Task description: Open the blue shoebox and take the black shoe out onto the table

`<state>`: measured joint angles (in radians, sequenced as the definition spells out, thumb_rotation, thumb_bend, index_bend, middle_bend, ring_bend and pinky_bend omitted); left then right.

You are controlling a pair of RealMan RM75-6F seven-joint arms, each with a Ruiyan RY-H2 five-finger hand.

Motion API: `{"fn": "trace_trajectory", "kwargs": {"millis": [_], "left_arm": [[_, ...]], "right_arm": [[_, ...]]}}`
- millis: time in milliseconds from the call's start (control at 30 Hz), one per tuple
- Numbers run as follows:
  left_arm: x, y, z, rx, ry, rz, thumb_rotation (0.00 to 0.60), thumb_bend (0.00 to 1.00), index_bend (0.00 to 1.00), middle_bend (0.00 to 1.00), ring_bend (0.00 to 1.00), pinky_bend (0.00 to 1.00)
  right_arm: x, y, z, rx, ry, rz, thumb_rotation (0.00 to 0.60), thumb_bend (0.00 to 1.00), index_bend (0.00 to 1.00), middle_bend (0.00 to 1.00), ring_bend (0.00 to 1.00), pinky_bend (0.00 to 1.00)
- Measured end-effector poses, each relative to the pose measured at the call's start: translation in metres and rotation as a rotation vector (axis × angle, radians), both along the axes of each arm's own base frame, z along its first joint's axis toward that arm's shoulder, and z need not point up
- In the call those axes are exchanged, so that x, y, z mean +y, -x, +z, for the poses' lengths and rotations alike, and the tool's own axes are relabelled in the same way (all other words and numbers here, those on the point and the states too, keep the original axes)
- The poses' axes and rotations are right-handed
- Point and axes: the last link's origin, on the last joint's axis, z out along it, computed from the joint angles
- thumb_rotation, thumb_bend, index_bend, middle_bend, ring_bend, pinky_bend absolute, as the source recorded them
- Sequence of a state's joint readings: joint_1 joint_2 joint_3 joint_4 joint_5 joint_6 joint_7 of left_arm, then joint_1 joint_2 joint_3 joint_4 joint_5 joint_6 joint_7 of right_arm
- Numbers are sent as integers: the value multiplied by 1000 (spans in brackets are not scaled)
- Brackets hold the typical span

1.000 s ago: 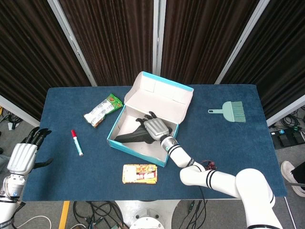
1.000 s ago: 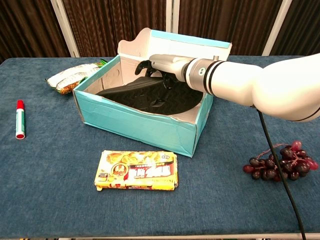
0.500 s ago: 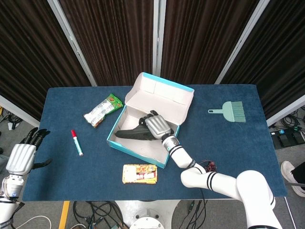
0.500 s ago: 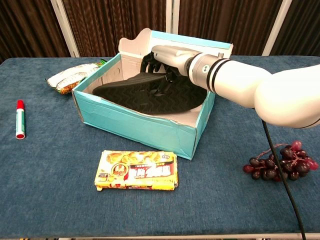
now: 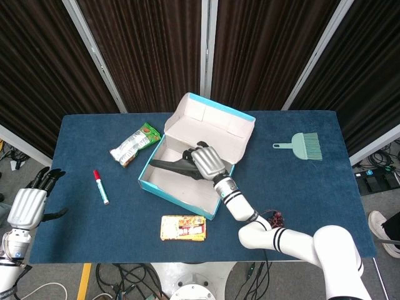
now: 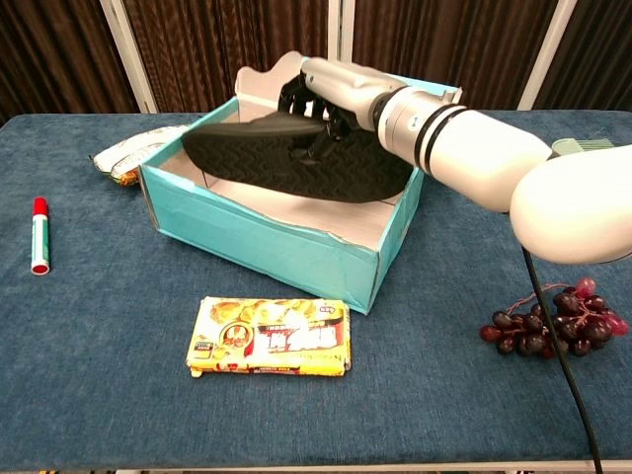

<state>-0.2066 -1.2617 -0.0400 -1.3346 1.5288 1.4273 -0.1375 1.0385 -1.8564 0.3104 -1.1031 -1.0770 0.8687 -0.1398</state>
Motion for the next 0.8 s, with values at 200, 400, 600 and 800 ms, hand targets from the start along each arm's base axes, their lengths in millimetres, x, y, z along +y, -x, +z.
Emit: {"fn": "trace_trajectory", "kwargs": {"millis": [200, 400, 600, 800], "left_arm": [[1, -3, -1, 1, 4, -7, 600, 109, 147, 134, 61, 345], [2, -8, -2, 2, 5, -13, 600, 109, 147, 134, 61, 345], [3, -11, -3, 5, 12, -18, 600, 110, 147, 133, 61, 346], [5, -14, -2, 0, 6, -29, 600, 109, 147, 134, 61, 345]], "right_arm": [[2, -2, 23, -92, 24, 13, 600, 384, 627, 573, 434, 192], [7, -3, 51, -196, 60, 44, 600, 387, 641, 585, 447, 191], [9, 1, 70, -237, 99, 62, 600, 393, 640, 581, 447, 189], [11, 20, 103, -223, 201, 69, 600, 396, 640, 581, 447, 189]]}}
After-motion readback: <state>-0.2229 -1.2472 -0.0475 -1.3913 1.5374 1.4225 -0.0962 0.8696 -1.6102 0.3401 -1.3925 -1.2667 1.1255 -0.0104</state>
